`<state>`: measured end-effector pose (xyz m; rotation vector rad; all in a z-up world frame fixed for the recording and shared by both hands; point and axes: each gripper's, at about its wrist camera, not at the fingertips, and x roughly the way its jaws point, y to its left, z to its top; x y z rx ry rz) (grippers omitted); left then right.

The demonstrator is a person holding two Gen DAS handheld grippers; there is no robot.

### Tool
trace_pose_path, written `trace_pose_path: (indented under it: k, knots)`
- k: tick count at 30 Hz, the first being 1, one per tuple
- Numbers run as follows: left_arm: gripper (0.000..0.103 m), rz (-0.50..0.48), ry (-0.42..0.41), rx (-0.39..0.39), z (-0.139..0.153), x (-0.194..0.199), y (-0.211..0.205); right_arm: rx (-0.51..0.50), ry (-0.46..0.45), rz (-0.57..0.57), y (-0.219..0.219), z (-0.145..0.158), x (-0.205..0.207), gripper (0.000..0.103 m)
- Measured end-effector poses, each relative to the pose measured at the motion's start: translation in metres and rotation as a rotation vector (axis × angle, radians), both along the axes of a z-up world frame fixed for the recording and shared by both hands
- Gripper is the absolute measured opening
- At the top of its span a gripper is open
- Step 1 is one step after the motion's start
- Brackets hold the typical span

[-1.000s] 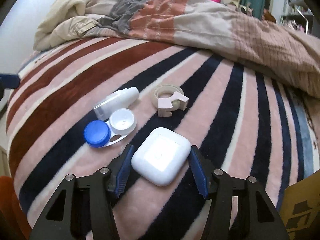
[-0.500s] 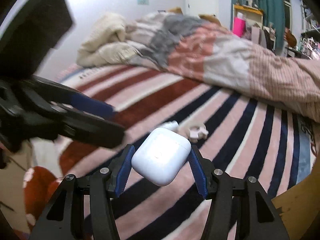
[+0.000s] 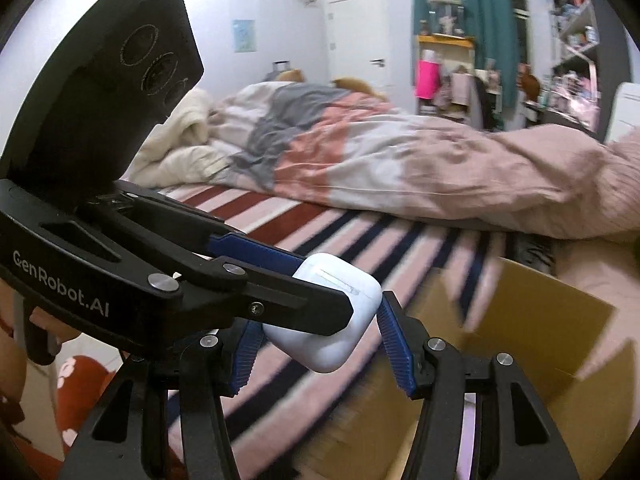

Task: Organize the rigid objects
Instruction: 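Lower the earbud case into the cardboard box and open the right gripper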

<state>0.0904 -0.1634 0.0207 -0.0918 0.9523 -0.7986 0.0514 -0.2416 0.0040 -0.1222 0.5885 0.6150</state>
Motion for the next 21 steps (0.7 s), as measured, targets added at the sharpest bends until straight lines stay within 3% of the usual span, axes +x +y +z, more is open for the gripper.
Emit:
trace_pose_path:
  k: [3, 9, 16, 21]
  knots:
    - [0.033, -0.061, 0.017, 0.009, -0.004, 0.004, -0.032, -0.007, 0.032, -0.056, -0.030, 0.003, 0.004, 0.052]
    - [0.033, -0.164, 0.067, 0.068, -0.021, 0.011, -0.080, -0.134, 0.118, -0.139, -0.066, -0.007, 0.006, 0.052]
    - [0.034, -0.171, 0.110, 0.106, -0.029, 0.016, -0.093, -0.133, 0.287, -0.148, -0.086, -0.021, 0.020, 0.052]
    - [0.042, -0.122, 0.095, 0.111, -0.025, 0.016, -0.080, -0.174, 0.273, -0.155, -0.084, -0.019, 0.017, 0.053]
